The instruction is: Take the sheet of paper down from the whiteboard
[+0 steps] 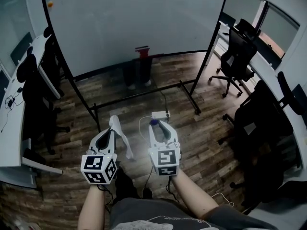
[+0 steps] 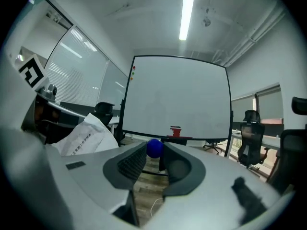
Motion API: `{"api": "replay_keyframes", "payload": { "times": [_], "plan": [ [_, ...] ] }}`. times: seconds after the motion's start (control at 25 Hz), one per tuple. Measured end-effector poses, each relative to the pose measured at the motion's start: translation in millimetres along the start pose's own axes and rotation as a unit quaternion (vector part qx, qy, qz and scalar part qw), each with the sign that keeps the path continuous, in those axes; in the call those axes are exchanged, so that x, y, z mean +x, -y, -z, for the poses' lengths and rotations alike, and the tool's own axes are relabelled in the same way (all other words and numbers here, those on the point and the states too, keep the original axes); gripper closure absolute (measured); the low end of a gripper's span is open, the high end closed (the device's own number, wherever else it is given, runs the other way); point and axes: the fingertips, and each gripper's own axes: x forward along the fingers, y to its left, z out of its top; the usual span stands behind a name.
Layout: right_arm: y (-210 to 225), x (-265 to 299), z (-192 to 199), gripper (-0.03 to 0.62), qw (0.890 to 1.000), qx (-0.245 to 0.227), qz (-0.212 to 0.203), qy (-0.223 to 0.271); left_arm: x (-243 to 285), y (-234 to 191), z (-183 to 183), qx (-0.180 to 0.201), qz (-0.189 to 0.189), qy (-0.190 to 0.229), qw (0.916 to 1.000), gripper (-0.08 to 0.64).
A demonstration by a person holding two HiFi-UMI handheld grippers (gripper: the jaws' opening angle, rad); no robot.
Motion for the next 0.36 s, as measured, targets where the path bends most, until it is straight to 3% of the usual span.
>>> {"api": "replay_keyframes", "payload": {
  "times": [0.36],
  "plan": [
    [-6,-13,43,0.48,0.998,0.028,-0.005,-0.062,-18,5,18,0.0,-0.009,-0.009,0.9999,0.548]
  ]
}}
